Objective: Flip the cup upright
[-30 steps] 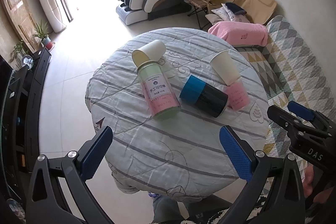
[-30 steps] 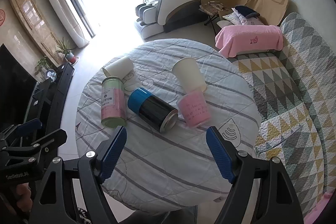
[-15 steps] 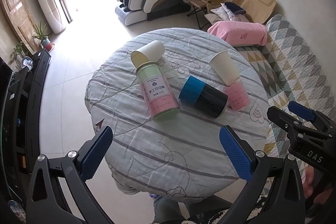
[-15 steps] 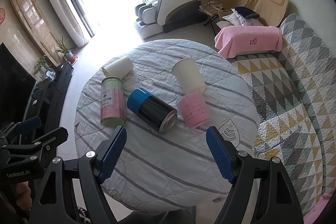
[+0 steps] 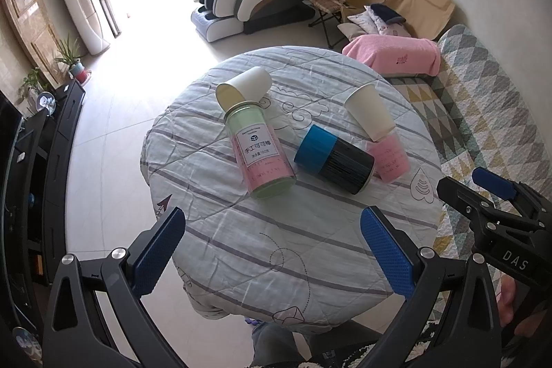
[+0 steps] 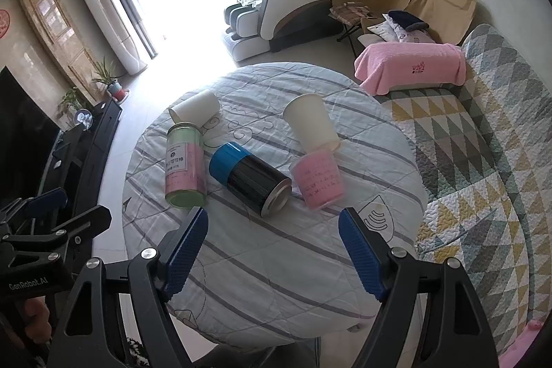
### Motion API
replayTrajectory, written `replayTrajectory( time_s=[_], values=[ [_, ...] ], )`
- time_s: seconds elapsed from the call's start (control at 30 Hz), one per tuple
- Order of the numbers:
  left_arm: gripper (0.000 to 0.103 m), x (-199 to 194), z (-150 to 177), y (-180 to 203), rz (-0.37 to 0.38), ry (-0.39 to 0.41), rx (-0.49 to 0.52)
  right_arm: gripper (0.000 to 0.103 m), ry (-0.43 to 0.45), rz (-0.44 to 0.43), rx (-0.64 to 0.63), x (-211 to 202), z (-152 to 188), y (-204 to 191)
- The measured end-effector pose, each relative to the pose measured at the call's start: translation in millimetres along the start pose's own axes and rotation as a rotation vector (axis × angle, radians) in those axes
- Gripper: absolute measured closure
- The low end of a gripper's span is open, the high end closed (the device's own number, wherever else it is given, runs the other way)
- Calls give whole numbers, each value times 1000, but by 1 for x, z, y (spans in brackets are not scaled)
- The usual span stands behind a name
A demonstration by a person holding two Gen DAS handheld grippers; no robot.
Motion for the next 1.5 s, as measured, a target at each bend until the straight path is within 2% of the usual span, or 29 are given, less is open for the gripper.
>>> replayTrajectory(
  time_s=[0.37, 0.63, 0.77, 0.97, 1.17, 1.5],
  values=[
    [0, 7, 3, -5, -21, -9, -25, 23, -14, -39, -34, 12, -8, -4],
    [0, 15, -1, -11, -18, -31, -55, 24, -67, -102, -96, 40, -22, -13],
    [0, 23, -4, -12, -18, -56, -61, 24, -127, -131, -131, 64, -27, -17],
    [0, 41, -6, -22, -17, -111, -109, 24, -212, -126, -171, 98, -36, -19],
    [0, 60, -4, -29, -20, -174, -152, 24, -339, -113, -222, 147, -37, -22],
    [0, 79, 10, -35, -41, -246, -210, 23, -436, -99, -308, 200, -39, -30]
  ],
)
Point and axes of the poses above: each gripper's, at about its wrist camera, not at the fingertips, and x roughly the way its jaws point, y to its right, z to its underside, the point moved 2 cm from there along x, roughly the way its jaws point, and after that the axes turned 2 degrees about -z, right-handed, at the moved point
